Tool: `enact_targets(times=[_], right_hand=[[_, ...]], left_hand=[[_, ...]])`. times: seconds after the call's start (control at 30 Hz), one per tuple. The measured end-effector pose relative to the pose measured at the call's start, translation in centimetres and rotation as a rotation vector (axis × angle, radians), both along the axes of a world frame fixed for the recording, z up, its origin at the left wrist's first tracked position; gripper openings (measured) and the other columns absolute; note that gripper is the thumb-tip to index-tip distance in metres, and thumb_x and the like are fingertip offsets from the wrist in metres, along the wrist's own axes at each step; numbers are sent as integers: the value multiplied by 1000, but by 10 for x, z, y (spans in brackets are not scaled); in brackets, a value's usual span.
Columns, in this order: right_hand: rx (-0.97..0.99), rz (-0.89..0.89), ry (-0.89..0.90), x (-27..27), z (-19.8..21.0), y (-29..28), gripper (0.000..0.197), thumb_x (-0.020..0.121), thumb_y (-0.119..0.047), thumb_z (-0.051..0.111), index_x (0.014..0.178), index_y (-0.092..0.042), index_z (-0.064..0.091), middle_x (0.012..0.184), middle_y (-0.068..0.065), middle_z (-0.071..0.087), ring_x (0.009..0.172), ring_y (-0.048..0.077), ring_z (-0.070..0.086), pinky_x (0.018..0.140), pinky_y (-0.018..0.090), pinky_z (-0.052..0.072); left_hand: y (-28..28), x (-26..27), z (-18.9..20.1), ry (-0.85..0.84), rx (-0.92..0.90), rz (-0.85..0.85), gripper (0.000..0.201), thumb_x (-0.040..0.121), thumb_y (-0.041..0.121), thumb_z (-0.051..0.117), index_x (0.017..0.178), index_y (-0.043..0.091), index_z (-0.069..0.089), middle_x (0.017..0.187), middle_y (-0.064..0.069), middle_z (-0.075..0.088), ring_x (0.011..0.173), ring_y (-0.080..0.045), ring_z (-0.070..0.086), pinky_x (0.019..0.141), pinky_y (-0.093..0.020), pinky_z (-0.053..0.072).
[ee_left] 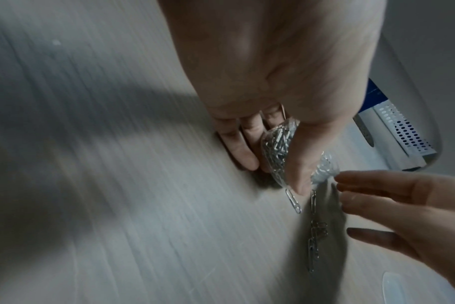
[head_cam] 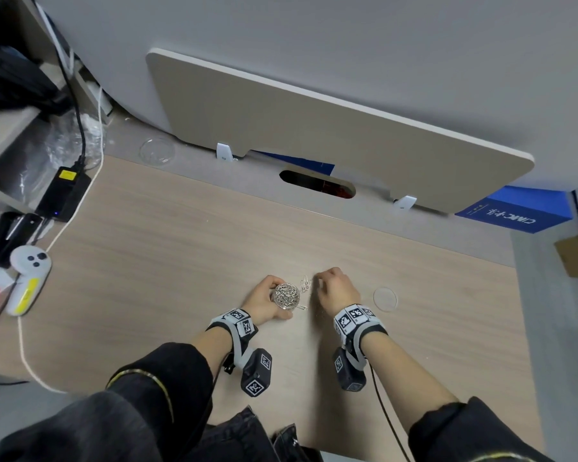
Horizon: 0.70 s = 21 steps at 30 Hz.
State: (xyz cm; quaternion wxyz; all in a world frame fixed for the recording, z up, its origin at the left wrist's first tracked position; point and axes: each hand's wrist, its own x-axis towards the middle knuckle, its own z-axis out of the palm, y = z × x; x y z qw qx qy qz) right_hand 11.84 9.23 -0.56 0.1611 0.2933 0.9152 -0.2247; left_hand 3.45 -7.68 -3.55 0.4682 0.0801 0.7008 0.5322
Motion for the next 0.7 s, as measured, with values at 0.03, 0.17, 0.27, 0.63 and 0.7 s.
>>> enact_targets(times=[0.03, 0.17, 0.27, 0.63, 0.7], right_hand=[[4, 61, 1, 1, -1, -3, 34, 91, -19, 47, 122, -25, 59, 127, 2, 51, 117, 26, 49, 88, 37, 48], [16, 317, -15, 1, -1, -18, 43, 91, -19, 46, 131, -32, 52, 144, -4, 40, 126, 25, 40, 87, 37, 48], [54, 409, -20, 8, -3, -20, 44, 90, -15, 47, 132, -28, 53, 147, -4, 38, 129, 25, 39, 88, 36, 48], [103, 508, 14, 36, 4, 1, 55, 82, -7, 50, 134, -20, 48, 146, -3, 42, 130, 24, 42, 90, 36, 49], [86, 591, 18, 32, 0, -8, 59, 76, -7, 53, 133, -19, 50, 146, 0, 42, 129, 27, 43, 92, 38, 49]], left_hand=[[0, -1, 3, -4, -4, 6, 68, 38, 8, 81, 96, 25, 50, 107, -8, 55, 95, -19, 56, 91, -35, 47], [-2, -6, 10, -61, -10, 34, 64, 55, -9, 81, 107, 12, 50, 98, -2, 58, 85, -10, 56, 66, -17, 52], [-2, -7, 14, -87, -6, 45, 56, 63, -15, 75, 106, 11, 50, 93, 3, 58, 79, -4, 55, 51, -14, 51], [-1, -8, 9, -84, -24, 44, 57, 60, -14, 77, 100, 17, 51, 103, -3, 58, 85, -8, 56, 50, -16, 51], [-1, -8, 9, -90, -27, 47, 56, 62, -13, 78, 101, 17, 51, 100, 0, 58, 84, -7, 56, 49, -18, 51]])
